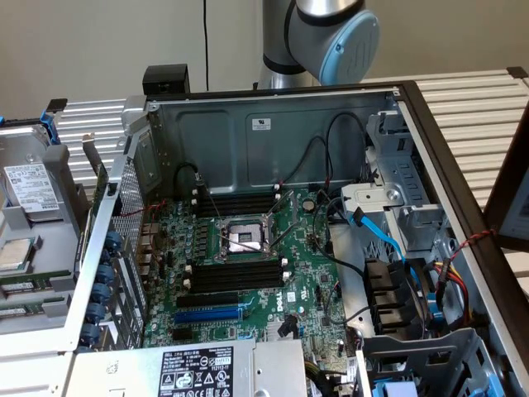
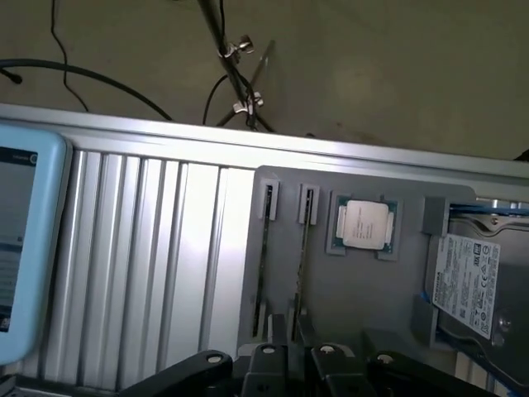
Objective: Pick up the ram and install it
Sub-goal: 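Pick up the ram and move it above insertion slot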
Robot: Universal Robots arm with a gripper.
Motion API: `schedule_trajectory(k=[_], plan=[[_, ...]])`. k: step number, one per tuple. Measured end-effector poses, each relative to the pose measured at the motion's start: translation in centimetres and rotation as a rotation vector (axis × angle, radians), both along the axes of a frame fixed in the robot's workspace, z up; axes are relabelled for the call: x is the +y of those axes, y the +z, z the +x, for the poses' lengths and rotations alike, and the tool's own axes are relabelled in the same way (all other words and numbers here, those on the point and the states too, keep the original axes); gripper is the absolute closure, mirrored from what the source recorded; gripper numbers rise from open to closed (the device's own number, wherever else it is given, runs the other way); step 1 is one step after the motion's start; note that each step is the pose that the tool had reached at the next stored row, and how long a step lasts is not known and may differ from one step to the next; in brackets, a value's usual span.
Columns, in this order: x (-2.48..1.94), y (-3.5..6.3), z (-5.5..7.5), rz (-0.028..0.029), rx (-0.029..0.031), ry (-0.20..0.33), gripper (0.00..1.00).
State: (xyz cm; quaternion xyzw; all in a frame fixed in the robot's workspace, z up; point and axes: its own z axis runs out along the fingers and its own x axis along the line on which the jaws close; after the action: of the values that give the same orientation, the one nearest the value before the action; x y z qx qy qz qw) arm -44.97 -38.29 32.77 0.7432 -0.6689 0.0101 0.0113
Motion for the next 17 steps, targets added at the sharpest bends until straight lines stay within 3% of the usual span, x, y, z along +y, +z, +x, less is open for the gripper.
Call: schedule_trajectory(k=[1, 4, 10, 13, 17], plan=[[-0.03, -0.18, 0.0, -0.0001, 0.0001, 0.0, 0.76], [-0.15, -0.73, 0.0, 0.0, 0.0001, 0.0, 0.64], [-0.59, -1.81, 0.0, -0.0001, 0.0001, 0.0, 0.64], [-1.01, -2.37, 0.0, 0.0001, -0.0035, -0.003, 0.64], [-1.23, -3.08, 0.0, 0.0, -0.0075, -0.012, 0.64]])
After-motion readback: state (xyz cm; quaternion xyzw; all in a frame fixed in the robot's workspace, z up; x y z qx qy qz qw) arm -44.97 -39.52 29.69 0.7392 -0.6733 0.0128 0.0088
